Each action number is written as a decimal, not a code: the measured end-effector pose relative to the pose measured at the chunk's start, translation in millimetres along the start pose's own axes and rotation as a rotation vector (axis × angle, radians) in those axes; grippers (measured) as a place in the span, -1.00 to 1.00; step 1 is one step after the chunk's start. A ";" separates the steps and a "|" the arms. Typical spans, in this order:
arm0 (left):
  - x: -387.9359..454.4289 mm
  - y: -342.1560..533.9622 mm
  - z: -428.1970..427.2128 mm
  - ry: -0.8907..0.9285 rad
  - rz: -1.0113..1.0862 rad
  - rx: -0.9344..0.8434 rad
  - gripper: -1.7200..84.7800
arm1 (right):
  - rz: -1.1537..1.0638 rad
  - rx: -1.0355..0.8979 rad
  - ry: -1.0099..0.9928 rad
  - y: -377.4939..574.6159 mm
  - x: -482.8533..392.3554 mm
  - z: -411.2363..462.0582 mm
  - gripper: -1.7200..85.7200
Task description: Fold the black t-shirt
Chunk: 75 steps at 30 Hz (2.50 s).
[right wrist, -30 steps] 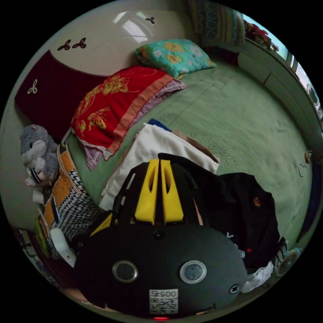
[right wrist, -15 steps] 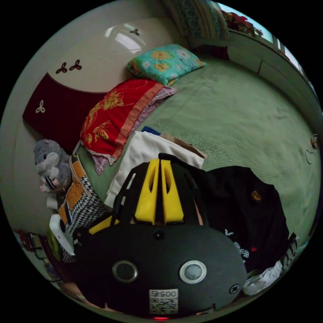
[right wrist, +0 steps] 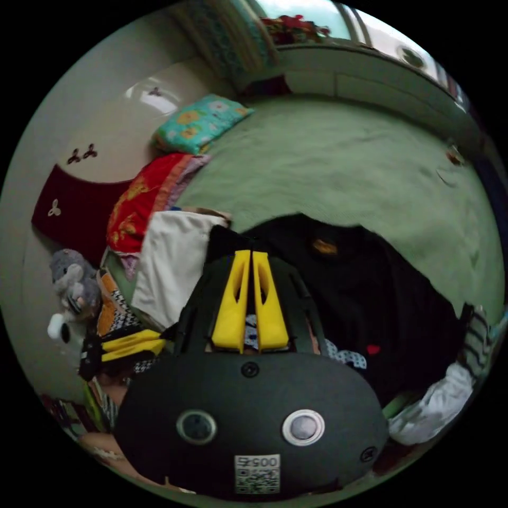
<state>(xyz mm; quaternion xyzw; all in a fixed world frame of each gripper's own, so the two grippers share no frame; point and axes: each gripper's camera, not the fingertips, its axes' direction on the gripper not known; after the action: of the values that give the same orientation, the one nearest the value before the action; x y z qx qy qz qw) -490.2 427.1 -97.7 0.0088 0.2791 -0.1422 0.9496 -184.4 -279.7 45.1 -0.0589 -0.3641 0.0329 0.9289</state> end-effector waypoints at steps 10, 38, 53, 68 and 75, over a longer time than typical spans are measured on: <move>-15.9 -29.3 58.9 -0.030 -0.230 -0.002 -0.95 | -0.058 0.083 0.227 27.5 33.2 34.3 -0.82; 15.1 -116.8 240.8 -0.183 -0.234 -0.282 -0.93 | -0.339 -0.167 0.071 -48.9 -40.3 114.4 -0.98; 45.9 -135.9 270.9 -0.158 -0.291 -0.210 -0.94 | -0.204 0.005 -0.104 -23.1 34.7 91.6 -0.98; 142.6 -158.5 312.2 -0.322 -0.258 -0.259 -0.97 | -0.208 -0.096 0.239 120.0 122.1 104.3 -0.99; 195.5 -169.6 325.8 -0.312 -0.241 -0.189 -0.97 | -0.229 0.109 0.192 163.1 192.9 4.8 -0.97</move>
<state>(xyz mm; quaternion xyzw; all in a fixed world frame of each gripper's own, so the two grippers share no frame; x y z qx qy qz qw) -207.7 181.3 83.7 -0.1356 0.1399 -0.2275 0.9541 -49.3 -97.6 156.5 0.0305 -0.2755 -0.0595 0.9590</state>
